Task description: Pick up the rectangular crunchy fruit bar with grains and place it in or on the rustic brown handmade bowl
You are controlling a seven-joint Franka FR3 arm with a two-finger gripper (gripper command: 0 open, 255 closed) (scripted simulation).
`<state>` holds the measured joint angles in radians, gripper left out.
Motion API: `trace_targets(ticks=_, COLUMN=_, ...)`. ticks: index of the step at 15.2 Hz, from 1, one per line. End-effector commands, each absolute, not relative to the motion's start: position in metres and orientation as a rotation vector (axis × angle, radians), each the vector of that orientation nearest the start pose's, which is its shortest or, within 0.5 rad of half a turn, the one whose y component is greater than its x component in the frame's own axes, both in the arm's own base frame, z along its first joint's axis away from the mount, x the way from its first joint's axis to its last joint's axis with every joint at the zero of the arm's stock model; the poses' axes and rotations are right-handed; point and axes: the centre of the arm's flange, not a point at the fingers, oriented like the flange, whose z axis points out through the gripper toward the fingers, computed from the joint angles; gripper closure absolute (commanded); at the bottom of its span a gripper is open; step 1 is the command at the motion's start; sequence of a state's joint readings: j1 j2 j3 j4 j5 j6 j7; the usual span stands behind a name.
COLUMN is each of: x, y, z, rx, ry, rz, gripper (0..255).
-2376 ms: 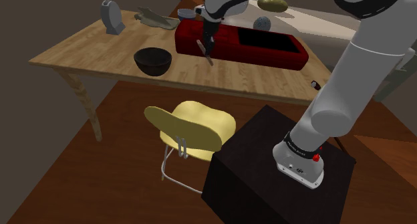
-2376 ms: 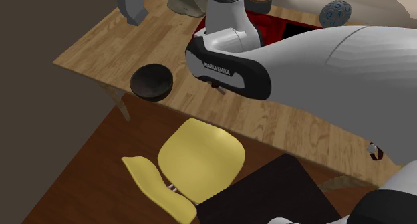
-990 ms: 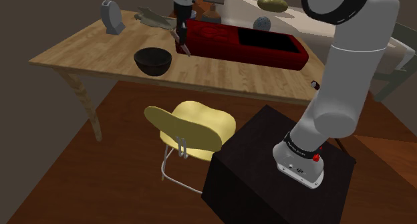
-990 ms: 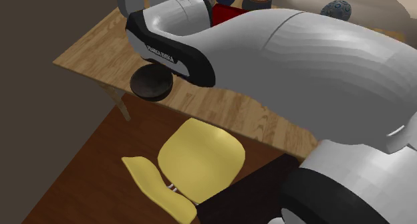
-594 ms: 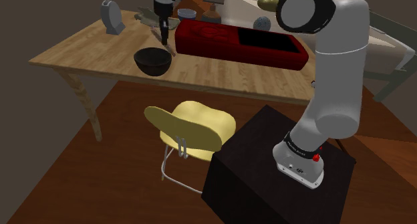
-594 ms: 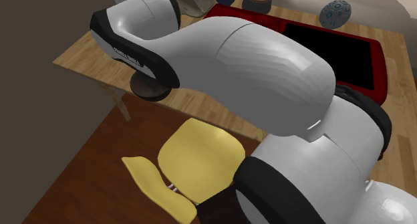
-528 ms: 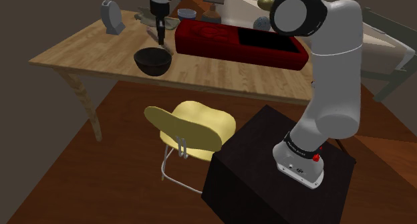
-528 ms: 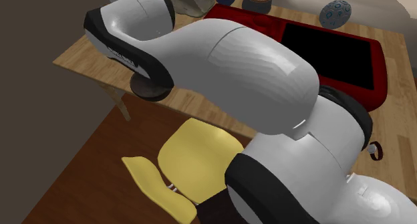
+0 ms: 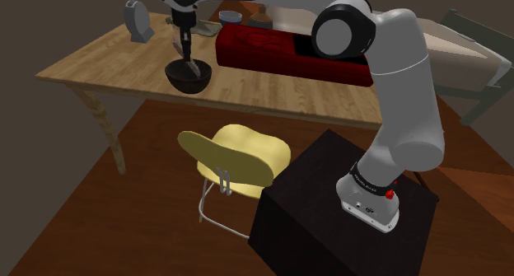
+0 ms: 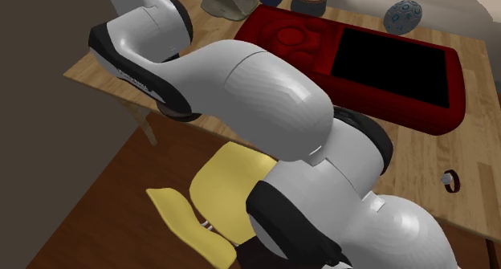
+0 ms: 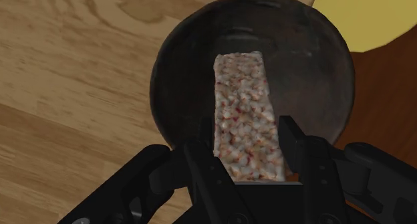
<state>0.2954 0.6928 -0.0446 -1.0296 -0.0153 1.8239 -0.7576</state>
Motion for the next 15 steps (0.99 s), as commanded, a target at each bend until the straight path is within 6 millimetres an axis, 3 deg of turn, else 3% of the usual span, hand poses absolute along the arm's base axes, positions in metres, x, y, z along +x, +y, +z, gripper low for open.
trace_targets(ticks=1, x=0.728, y=0.197, z=0.439, rx=-2.795, ry=-1.569, rz=-0.142, gripper=255)
trace_targets(ticks=8, x=0.728, y=0.197, z=0.403, rx=-2.795, ry=-1.569, rz=-0.142, gripper=255)
trace_targets(ticks=15, x=0.728, y=0.197, z=0.403, rx=-2.795, ry=-1.569, rz=-0.142, gripper=255)
